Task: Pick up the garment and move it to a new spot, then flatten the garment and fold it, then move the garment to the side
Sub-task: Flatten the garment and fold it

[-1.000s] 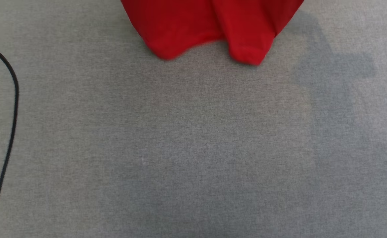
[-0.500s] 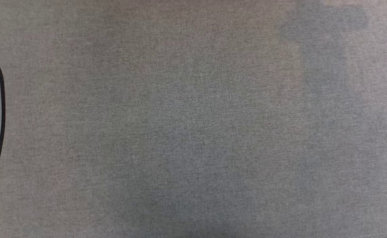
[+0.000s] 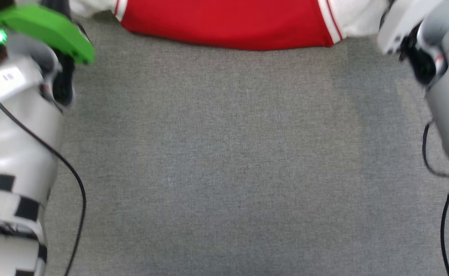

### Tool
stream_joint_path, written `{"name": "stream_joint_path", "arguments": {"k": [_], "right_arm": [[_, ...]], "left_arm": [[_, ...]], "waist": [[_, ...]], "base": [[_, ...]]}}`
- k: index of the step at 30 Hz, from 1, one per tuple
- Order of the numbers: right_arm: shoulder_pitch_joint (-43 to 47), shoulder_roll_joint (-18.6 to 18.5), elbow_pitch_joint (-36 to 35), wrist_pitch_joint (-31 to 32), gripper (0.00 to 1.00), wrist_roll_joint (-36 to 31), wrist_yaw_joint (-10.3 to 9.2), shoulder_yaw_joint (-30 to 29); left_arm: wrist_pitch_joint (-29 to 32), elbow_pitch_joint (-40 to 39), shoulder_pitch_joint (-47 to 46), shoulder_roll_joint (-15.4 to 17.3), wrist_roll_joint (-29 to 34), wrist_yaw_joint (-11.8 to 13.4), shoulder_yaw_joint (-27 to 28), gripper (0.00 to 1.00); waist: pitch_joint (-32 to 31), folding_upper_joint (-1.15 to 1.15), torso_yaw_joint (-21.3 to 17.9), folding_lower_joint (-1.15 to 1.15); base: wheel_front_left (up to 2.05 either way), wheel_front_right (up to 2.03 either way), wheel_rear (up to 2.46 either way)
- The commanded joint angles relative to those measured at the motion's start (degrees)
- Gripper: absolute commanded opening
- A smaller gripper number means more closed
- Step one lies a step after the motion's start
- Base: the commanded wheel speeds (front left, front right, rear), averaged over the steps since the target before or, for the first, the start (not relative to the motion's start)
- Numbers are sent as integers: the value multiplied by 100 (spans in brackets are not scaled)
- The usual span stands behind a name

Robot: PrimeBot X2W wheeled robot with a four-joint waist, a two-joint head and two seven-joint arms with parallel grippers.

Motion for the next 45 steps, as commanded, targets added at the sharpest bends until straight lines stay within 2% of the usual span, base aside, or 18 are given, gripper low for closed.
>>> {"name": "stream_joint_path", "arguments": {"k": [1,7,10,17,19,22,28,32,37,38,39,40,45], "right_arm": [[316,-84,-104,-82,0,142,-4,93],[1613,-423,-677,-275,0,699,-4,362],[2238,-636,-1030,-330,0,899,-4,382],[3677,-922,-1702,-269,0,1103,-4,132],[4099,-951,-1883,-241,0,1082,-4,-7],[4779,-940,-2132,-204,0,1052,-4,-337],[6076,-662,-2635,-58,0,840,-4,-1050],[6896,-426,-3098,109,0,450,-4,-1548],[7643,-67,-3625,399,0,-188,-4,-2014],[7730,8,-3696,462,25,-271,-4,-2074],[7809,99,-3784,548,58,-367,-4,-2122],[7838,148,-3852,572,100,-419,-4,-2141],[7718,441,-4384,360,100,-748,-4,-2423]], "left_arm": [[-74,-122,345,14,-61,-32,-67,0],[-118,-830,1794,102,-382,-32,-210,0],[-120,-1304,2446,248,-360,-32,-72,0],[-122,-2215,4036,271,-394,-31,316,0],[-122,-2450,4470,275,-389,42,456,0],[-122,-2873,5163,266,-261,222,651,0],[-122,-3599,6447,71,77,558,1005,0],[-122,-3935,7084,-107,269,654,1212,0],[-122,-4140,7412,-317,629,685,1294,0],[-122,-4138,7441,-357,659,680,1300,0],[-122,-4131,7457,-390,704,670,1304,0],[-122,-4129,7453,-405,737,658,1303,0],[-122,-4177,7341,-494,971,573,1336,0]], "waist": [[-277,0,65,0],[-683,0,132,0],[-914,0,175,0],[-1566,0,268,0],[-1711,0,278,0],[-1894,0,316,0],[-2235,0,379,0],[-2359,0,448,0],[-2459,0,543,0],[-2469,0,550,0],[-2478,0,561,0],[-2489,0,568,0],[-2509,0,625,0]], "base": [[0,0,0],[0,0,0],[0,0,0],[0,0,0],[0,0,0],[0,0,0],[0,0,0],[0,0,0],[0,0,0],[0,0,0],[0,0,0],[0,0,0],[0,0,0]]}}
